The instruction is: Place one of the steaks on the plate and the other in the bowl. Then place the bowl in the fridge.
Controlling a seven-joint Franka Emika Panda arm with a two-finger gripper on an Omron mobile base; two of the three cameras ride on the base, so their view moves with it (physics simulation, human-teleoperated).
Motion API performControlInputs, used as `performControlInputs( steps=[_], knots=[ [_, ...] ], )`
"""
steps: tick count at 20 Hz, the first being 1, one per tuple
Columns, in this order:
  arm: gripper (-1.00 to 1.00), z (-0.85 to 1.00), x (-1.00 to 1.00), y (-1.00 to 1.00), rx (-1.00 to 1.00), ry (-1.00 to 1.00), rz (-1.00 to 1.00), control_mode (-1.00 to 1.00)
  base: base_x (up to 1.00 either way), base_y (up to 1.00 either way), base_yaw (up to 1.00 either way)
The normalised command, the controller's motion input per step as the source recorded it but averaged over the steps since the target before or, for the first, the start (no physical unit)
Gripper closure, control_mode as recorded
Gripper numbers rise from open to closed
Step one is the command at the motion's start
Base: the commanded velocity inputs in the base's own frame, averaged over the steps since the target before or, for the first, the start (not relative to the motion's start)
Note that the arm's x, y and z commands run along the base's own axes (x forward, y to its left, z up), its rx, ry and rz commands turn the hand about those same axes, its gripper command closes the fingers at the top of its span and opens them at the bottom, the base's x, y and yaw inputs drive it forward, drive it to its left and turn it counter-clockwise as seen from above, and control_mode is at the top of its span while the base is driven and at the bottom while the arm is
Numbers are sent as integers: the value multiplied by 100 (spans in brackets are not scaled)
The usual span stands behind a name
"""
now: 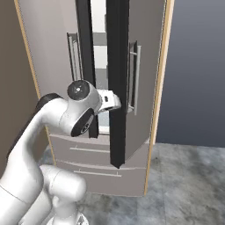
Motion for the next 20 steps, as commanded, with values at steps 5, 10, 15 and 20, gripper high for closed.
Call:
performControlInputs(
  steps=[5,10,15,20],
  knots=[
    [-100,-5,25,100,-56,44,-21,-100,0,0,0],
    [-100,-1,68,76,-42,27,-9,-100,0,0,0],
    [-100,-10,60,4,-3,-2,0,-100,0,0,0],
    [-100,-1,99,5,-6,9,4,-100,0,0,0]
  ],
)
